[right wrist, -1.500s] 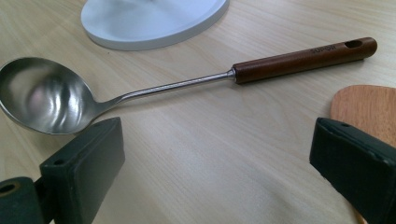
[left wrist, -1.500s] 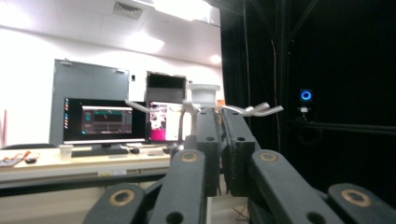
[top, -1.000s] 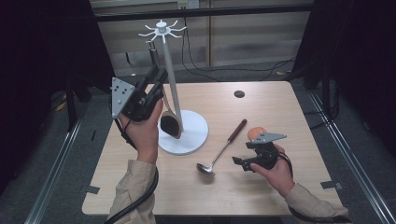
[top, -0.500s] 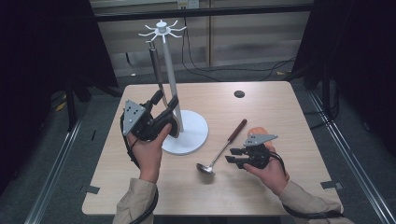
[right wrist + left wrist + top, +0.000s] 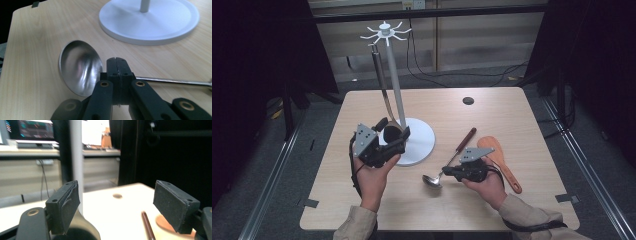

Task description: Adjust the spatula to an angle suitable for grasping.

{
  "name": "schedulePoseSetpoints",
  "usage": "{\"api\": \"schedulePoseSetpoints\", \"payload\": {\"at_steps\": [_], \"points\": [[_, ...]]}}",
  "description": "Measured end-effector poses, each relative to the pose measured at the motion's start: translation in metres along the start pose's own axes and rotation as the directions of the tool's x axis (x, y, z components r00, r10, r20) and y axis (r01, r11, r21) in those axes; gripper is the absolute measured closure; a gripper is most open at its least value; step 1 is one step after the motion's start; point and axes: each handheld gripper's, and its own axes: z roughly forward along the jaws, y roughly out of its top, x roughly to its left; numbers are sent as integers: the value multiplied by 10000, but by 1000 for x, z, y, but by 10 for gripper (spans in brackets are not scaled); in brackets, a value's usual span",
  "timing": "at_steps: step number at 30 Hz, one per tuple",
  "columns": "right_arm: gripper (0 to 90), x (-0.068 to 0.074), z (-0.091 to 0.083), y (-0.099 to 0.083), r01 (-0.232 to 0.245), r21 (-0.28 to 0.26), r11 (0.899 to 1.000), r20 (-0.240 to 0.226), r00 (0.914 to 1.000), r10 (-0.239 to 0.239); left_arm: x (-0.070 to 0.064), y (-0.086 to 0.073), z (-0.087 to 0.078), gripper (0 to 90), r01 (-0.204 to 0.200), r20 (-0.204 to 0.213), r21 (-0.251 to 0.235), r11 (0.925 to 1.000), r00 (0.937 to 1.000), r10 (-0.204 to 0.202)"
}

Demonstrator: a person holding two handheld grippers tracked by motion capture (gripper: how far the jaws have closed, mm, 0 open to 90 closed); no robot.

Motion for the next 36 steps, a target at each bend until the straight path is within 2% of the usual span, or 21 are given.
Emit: {"api": "schedulePoseSetpoints", "payload": {"at_steps": [1, 2, 4, 6, 14, 17, 18, 20, 25, 28, 29, 32, 34, 35, 36], "points": [[900, 2, 3, 1, 34, -10, 10000, -117, 9999, -34, -3, -4, 1, 200, 160, 43, 11, 9999, 9999, -160], [900, 7, 7, 1, 168, 63, 9998, -248, 9996, -167, -2, -10, 0, 196, 56, 246, 336, 9994, 9997, -64], [900, 8, 9, 1, 164, 81, 9998, -335, 9993, -161, -3, -14, 0, 194, 163, 298, 474, 9987, 9994, -177], [900, 16, 15, 1, 315, 146, 9994, -671, 9973, -305, -2, -17, -1, 182, 276, 292, 517, 9983, 9991, -292], [900, 28, 21, 1, 570, 234, 9981, -1045, 9930, -543, 0, -23, -2, 177, 405, 92, 736, 9965, 9991, -413], [900, 30, 20, 3, 568, 160, 9983, -1067, 9928, -547, 0, -24, -1, 177, 403, 136, 834, 9957, 9990, -415], [900, 32, 20, 4, 484, 126, 9987, -1125, 9926, -467, -1, -24, 0, 178, 290, 179, 925, 9953, 9994, -308], [900, 33, 20, 3, 312, 132, 9994, -1234, 9919, -293, -2, -25, 0, 178, 341, 154, 972, 9947, 9992, -358], [900, 37, 21, 2, 287, 139, 9995, -1341, 9906, -266, -2, -25, 1, 179, 352, 244, 994, 9944, 9990, -378], [900, 42, 23, 1, 318, 152, 9994, -1554, 9874, -290, -2, -26, 3, 179, 334, 338, 1118, 9932, 9987, -374], [900, 46, 24, 0, 365, 173, 9992, -1780, 9835, -328, -2, -26, 3, 182, 279, 373, 1199, 9924, 9988, -326], [900, 53, 25, 0, 510, 183, 9985, -1985, 9790, -463, -5, -27, 7, 187, 416, 450, 1264, 9911, 9979, -476], [895, 53, 24, 0, 542, 225, 9983, -1940, 9798, -488, -5, -27, 9, 189, 333, 483, 1447, 9889, 9980, -406], [883, 53, 21, 0, 504, 219, 9985, -1790, 9828, -456, -6, -27, 11, 193, 474, 596, 1403, 9890, 9966, -563], [854, 48, 16, -1, 165, 53, 9998, -1587, 9872, -155, -7, -27, 14, 201, 408, 496, 1607, 9862, 9975, -494]]}}
